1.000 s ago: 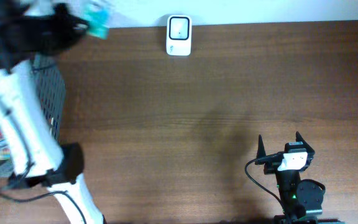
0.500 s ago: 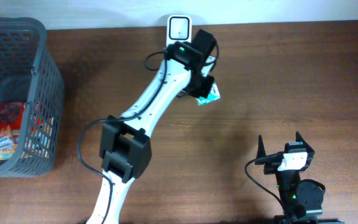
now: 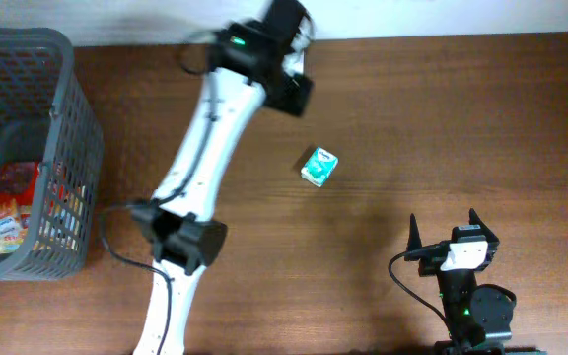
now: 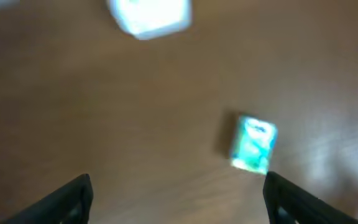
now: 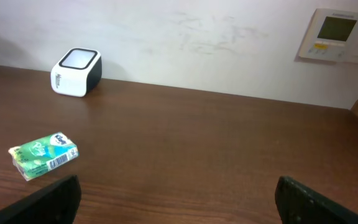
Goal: Scan the item barcode
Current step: 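Carry the tissue pack out and place it on the table centre, then return the left gripper into the basket and grasp an orange tissue pack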
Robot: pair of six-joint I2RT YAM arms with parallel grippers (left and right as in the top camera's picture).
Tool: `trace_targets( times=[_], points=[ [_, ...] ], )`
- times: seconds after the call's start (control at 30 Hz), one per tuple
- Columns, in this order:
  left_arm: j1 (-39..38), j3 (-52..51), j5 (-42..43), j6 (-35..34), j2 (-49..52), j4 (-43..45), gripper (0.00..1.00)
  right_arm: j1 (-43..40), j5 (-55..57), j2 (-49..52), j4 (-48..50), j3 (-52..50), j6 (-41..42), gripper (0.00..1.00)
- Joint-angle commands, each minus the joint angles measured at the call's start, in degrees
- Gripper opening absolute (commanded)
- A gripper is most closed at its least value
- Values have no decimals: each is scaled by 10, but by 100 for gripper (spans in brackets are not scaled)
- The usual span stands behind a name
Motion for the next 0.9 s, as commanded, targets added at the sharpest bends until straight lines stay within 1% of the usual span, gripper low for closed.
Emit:
trace_targets(
  times=[0.0,0.03,0.1,0.13,0.2,0.3,0.37,0.43,0.47,0.5,0.53,0.57,0.63,0.67,0.73,0.83,0.87],
  points=[
    [99,176,-23,-29,-46,-53,89,-3,1,-3,-3,-4,-2,99],
    [131,192,-23,-42,-60,-61,91,-3,1,-3,-3,-4,-2,99],
    [202,191,-23,-64,-102,-73,93,-3,1,-3,-3,-4,-2,99],
    [261,191,-20,-69,-125,-82,95,-3,1,-3,-3,-4,-2,99],
    [342,191,-23,-92,-147,-82,100,-3,1,-3,-3,-4,-2,99],
    [449,175,-24,-109,-150,-82,99,-3,1,-3,-3,-4,-2,99],
    [492,134,-23,-128,-150,-82,99,-3,1,-3,-3,-4,-2,99],
    [520,73,-30,-146,-150,-82,99,-3,1,-3,-3,-4,-2,99],
    [535,8,-55,-173,-150,-81,99,-3,1,-3,-3,-4,-2,98],
    [539,-25,-70,-190,-150,-79,99,-3,1,-3,-3,-4,-2,99],
    [545,-89,-98,-209,-150,-67,99,-3,1,-3,-3,-4,-2,99],
    [547,-149,-127,-208,-150,-44,99,-3,1,-3,-3,-4,-2,98],
    [547,-222,-160,-208,-150,-9,100,-3,1,-3,-3,-4,-2,99],
    [547,-275,-179,-208,-150,21,100,-3,1,-3,-3,-4,-2,99],
    [547,-351,-215,-206,-150,65,93,-3,1,-3,-3,-4,-2,99],
    [547,-442,-260,-206,-150,110,90,-3,1,-3,-3,-4,-2,98],
    [547,-470,-265,-202,-150,127,85,-3,1,-3,-3,-4,-2,99]
  ],
)
